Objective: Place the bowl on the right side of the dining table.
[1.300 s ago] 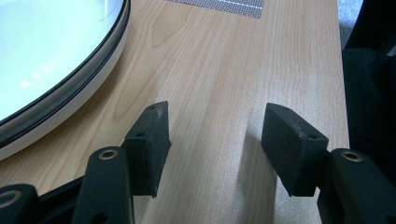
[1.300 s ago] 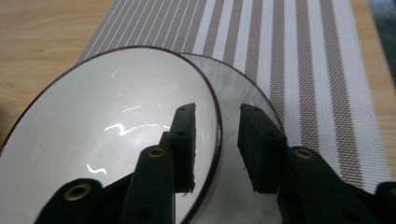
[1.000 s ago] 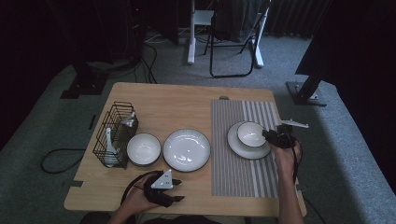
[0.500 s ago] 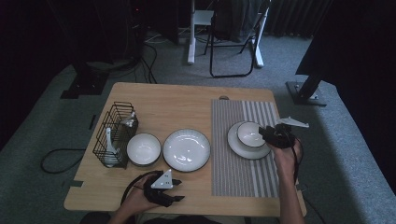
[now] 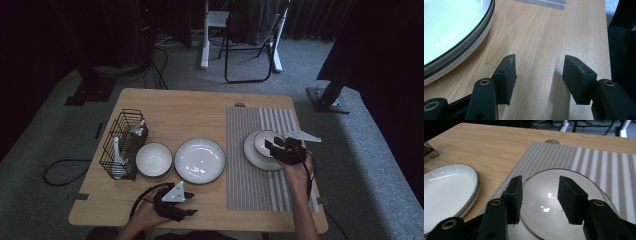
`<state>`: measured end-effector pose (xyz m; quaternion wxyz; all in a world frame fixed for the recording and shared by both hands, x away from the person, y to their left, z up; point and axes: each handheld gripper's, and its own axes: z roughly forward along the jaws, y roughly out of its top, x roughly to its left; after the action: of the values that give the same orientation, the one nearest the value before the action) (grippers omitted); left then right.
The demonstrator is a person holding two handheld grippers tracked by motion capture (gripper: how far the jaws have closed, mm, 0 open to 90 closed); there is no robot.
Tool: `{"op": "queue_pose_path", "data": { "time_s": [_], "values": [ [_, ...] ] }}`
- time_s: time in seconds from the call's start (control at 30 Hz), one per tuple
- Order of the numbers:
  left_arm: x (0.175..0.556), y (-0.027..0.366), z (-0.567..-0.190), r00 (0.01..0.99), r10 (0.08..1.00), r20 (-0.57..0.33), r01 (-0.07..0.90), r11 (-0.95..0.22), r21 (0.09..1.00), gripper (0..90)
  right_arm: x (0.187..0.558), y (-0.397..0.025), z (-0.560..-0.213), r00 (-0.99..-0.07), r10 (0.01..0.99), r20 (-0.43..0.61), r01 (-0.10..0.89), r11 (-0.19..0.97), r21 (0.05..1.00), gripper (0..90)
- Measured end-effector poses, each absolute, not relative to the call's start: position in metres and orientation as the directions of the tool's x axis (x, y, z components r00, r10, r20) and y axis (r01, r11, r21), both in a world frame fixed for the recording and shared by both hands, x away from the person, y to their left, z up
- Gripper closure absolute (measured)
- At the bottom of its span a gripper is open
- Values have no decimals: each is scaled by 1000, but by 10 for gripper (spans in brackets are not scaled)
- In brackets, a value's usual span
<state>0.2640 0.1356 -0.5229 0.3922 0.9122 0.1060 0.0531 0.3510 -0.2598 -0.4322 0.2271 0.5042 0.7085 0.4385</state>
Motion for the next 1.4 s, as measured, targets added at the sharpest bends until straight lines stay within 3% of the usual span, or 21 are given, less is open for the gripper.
{"op": "queue_pose_path", "data": {
  "time_s": [0.73, 1.4],
  "values": [
    [264, 136, -523, 971, 239, 15, 154, -670, 727, 457, 339, -205, -460, -594, 805, 0, 450, 332, 829, 489],
    [264, 135, -523, 969, 248, 14, 160, -667, 728, 466, 329, -185, -508, -674, 738, -39, 453, 453, 768, 442]
  ]
}}
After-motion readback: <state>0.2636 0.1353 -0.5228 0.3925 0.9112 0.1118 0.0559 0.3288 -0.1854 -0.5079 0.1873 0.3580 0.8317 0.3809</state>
